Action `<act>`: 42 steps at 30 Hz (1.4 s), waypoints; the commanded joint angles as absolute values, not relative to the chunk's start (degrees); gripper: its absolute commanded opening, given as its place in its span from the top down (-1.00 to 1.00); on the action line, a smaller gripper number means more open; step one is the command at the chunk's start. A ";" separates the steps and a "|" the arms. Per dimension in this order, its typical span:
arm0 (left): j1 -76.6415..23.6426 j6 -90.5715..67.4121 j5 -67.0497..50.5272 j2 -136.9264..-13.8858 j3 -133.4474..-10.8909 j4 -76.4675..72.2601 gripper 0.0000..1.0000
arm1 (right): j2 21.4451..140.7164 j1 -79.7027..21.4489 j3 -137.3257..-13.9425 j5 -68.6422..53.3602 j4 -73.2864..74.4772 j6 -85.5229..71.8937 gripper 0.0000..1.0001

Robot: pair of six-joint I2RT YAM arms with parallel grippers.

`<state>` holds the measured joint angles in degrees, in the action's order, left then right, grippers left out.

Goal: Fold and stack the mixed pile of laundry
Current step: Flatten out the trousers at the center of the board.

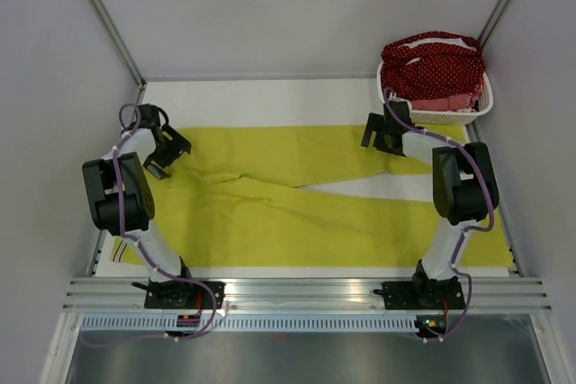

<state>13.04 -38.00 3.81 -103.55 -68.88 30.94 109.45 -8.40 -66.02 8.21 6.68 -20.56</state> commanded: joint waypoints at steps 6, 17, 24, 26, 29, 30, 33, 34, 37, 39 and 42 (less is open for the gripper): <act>12.48 -30.07 -2.63 -109.68 -77.50 29.53 -0.99 | 112.14 1.67 -66.08 7.47 11.25 -13.28 -0.96; 9.06 -20.66 -5.71 -100.55 -78.22 30.23 -0.99 | 103.38 0.27 -65.40 5.80 5.19 -5.63 -0.96; 6.33 -18.90 -6.94 -110.54 -87.88 30.76 -0.99 | 90.98 -12.64 -60.65 9.75 8.43 -6.93 -0.96; 5.28 -18.20 -6.59 -113.72 -90.16 30.76 -0.99 | 90.18 -17.21 -59.77 8.01 8.70 -8.26 -0.96; 5.01 -17.49 -7.03 -120.31 -97.09 31.37 -0.99 | 89.65 -21.87 -59.24 6.78 8.35 -9.31 -0.96; 5.01 -17.49 -7.29 -121.98 -98.60 31.90 -0.99 | 89.91 -22.75 -59.76 7.12 8.09 -9.75 -0.96; 5.01 -16.97 -7.47 -126.12 -102.39 33.75 -0.99 | 90.61 -25.22 -61.43 7.12 8.26 -10.10 -0.96; 5.01 -16.61 -7.30 -127.34 -102.74 33.58 -0.99 | 90.79 -25.83 -61.78 6.95 8.26 -10.11 -0.96; 5.01 -14.86 -5.54 -130.15 -105.20 33.57 -0.99 | 91.14 -26.02 -62.05 6.77 7.82 -10.46 -0.96; 5.10 -13.71 -4.83 -134.19 -108.44 34.27 -0.99 | 91.23 -25.93 -61.96 6.77 7.39 -10.81 -0.96; 5.10 -12.92 -5.36 -140.33 -114.68 36.12 -0.99 | 91.32 -25.93 -61.61 7.03 7.56 -10.20 -0.96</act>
<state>4.80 -16.29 -5.50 -133.75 -109.89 33.76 91.09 -25.91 -60.45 7.14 8.62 -9.69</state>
